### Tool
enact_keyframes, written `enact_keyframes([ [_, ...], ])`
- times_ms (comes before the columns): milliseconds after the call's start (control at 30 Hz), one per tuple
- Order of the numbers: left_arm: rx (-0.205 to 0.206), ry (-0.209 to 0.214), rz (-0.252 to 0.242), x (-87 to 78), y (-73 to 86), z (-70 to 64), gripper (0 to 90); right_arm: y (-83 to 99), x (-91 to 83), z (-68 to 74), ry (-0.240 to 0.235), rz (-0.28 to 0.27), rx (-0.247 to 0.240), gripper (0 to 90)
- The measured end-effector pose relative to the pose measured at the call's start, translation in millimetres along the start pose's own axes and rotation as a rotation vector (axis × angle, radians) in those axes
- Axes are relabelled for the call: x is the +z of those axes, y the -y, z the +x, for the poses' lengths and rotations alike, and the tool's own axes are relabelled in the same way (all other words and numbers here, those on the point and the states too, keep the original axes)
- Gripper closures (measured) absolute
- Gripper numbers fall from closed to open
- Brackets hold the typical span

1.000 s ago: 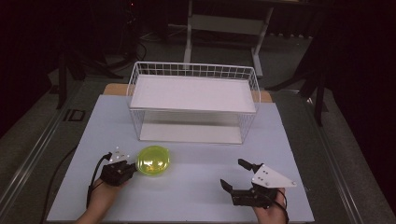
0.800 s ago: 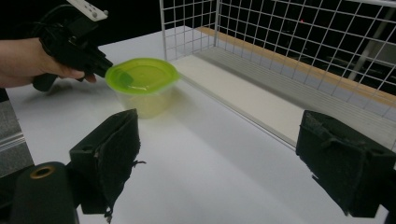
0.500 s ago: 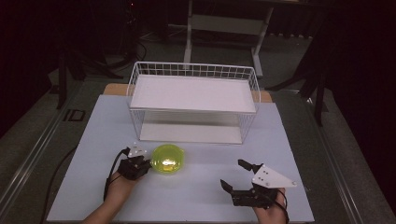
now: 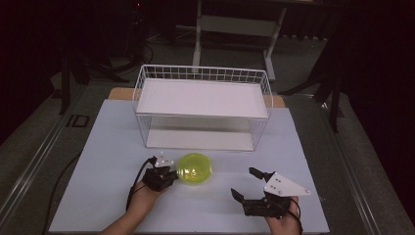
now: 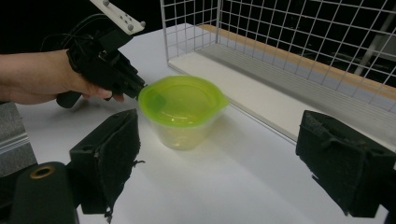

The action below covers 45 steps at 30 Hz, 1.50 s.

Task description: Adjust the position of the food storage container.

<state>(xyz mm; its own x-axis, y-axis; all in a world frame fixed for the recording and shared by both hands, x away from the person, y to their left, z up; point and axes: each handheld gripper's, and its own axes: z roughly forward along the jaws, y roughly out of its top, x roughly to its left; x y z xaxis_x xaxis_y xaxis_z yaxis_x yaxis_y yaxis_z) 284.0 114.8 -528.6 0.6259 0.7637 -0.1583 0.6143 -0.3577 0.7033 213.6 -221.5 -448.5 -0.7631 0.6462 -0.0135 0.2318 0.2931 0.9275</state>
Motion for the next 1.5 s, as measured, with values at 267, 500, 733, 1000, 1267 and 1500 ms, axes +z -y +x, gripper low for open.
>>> enact_keyframes([
  [267,-0.014,0.008,-0.009,11.2,-7.9,-5.7,90.0,0.1,0.5,1.4,-0.004,0.004,0.001,13.6],
  [500,-0.007,0.027,-0.012,20.7,-15.3,-14.4,90.0,0.7,1.0,0.8,-0.006,0.007,0.001,13.6],
  [733,-0.002,0.045,-0.005,28.7,-19.6,-21.1,90.0,2.0,2.4,0.3,-0.011,0.015,0.003,13.6],
  [1000,-0.013,0.045,-0.009,30.5,-21.1,-19.1,90.0,2.3,3.2,0.5,-0.014,0.019,0.003,13.6],
  [1267,-0.015,0.040,-0.008,29.1,-22.5,-11.9,89.9,2.4,2.9,1.3,-0.013,0.025,-0.002,13.6],
  [1500,-0.012,0.065,-0.036,3.1,-14.1,-6.7,87.1,2.7,3.6,0.3,-0.015,0.025,0.004,13.7],
])
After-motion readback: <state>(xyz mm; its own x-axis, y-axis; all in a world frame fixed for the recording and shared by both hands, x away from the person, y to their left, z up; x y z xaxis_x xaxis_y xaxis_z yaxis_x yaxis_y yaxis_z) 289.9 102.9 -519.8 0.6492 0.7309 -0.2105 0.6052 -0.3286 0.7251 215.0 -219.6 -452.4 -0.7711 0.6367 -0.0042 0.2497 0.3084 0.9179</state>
